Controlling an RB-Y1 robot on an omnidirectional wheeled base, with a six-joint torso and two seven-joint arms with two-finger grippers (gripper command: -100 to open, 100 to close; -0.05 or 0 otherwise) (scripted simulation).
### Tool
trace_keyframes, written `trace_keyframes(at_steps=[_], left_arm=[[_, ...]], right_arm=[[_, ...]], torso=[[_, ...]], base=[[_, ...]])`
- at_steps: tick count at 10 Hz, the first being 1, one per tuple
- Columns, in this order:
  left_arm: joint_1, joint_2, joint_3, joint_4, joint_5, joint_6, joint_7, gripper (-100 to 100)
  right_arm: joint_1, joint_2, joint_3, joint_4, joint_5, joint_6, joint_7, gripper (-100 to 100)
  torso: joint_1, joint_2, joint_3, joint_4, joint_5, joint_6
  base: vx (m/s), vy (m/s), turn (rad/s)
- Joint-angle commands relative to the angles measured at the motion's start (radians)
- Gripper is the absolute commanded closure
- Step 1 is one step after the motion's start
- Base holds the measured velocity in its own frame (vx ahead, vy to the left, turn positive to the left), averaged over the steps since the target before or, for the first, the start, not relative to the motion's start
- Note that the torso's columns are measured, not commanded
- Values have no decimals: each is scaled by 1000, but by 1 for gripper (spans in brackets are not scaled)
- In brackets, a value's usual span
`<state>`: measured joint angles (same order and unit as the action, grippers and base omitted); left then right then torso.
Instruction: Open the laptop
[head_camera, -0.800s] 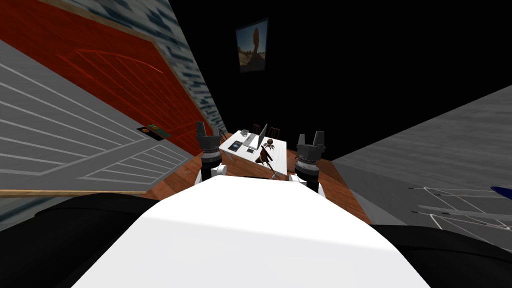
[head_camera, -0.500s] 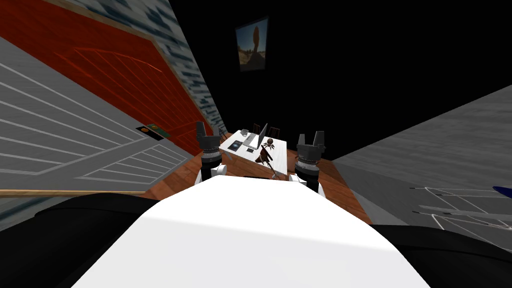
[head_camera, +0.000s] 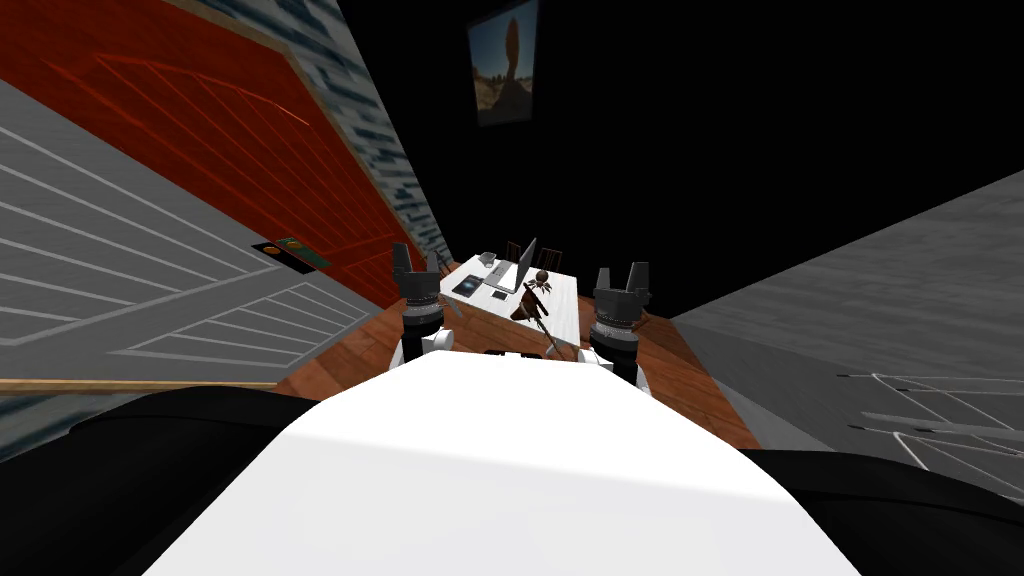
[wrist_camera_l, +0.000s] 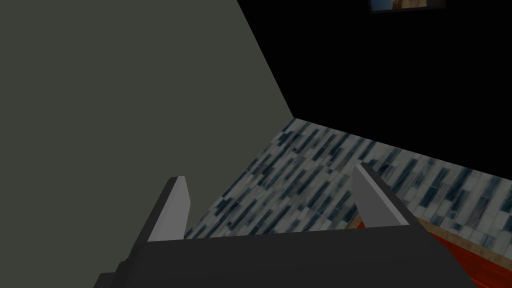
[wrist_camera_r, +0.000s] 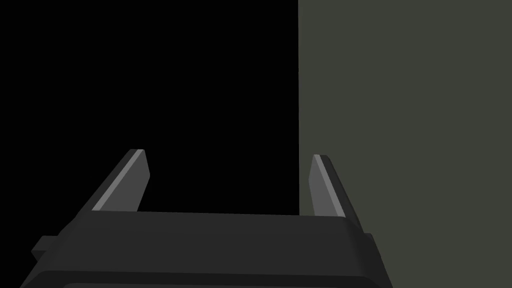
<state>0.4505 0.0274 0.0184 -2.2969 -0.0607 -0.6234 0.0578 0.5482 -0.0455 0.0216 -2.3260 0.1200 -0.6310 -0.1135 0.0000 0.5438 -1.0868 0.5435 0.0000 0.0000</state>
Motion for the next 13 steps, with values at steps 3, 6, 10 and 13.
trace_keyframes(at_steps=[3,6,10,13], left_arm=[[-15,61,7,23,-10,19,-5,-100],[-50,116,23,76,-33,65,-17,-100],[-98,144,47,148,-65,128,-34,-100],[-139,153,67,209,-93,183,-48,-100]], right_arm=[[0,0,0,0,0,0,0,0],[0,0,0,1,0,0,0,0],[0,0,0,1,0,0,0,0],[0,0,0,1,0,0,0,0]], torso=[[0,181,-364,181,0,0],[0,194,-389,194,0,0],[0,194,-389,194,0,0],[0,194,-389,194,0,0]], base=[[2,-6,-50],[0,-19,-140],[4,-23,-131],[4,-25,-163]])
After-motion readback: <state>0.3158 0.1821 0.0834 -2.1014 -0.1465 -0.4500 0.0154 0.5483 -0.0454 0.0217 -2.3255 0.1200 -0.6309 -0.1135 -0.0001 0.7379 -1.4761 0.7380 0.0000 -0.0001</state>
